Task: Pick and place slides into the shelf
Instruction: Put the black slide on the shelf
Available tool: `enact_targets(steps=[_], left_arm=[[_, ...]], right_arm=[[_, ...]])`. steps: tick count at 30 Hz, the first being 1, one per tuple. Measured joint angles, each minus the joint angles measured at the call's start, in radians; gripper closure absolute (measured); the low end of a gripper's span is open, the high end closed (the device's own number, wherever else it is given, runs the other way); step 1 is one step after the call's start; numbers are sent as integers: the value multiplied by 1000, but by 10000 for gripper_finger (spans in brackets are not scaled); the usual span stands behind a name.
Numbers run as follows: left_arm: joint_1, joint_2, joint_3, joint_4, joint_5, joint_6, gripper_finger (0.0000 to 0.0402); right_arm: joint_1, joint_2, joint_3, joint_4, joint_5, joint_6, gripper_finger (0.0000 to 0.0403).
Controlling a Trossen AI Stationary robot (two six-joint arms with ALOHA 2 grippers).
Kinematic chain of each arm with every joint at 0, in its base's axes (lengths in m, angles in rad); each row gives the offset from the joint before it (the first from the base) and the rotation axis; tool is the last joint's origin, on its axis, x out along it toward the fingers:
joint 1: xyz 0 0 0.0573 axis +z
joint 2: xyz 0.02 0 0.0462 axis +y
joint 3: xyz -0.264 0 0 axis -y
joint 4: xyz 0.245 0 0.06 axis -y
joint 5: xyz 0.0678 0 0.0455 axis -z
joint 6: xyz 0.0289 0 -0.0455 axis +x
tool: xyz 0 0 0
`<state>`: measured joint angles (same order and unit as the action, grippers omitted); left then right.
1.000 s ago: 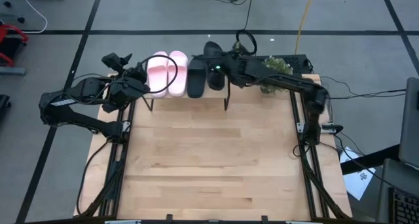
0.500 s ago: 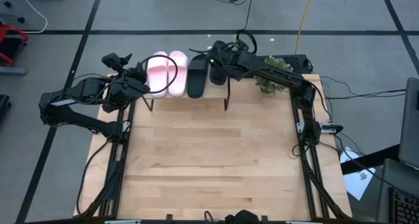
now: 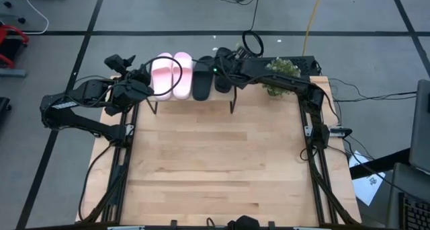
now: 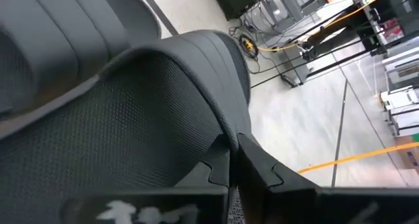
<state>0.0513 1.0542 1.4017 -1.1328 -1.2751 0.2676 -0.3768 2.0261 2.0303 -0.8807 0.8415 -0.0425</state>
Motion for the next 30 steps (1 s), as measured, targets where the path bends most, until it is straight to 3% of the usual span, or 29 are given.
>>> enact_targets(steps=[18,30], left_arm=[[0,0,0,0,0,-1,144],[0,0,0,0,1,-3,144]], right_arm=[[5,4,-40,55,-7,-30,403],[11,83,-41,123,-55,-52,403]])
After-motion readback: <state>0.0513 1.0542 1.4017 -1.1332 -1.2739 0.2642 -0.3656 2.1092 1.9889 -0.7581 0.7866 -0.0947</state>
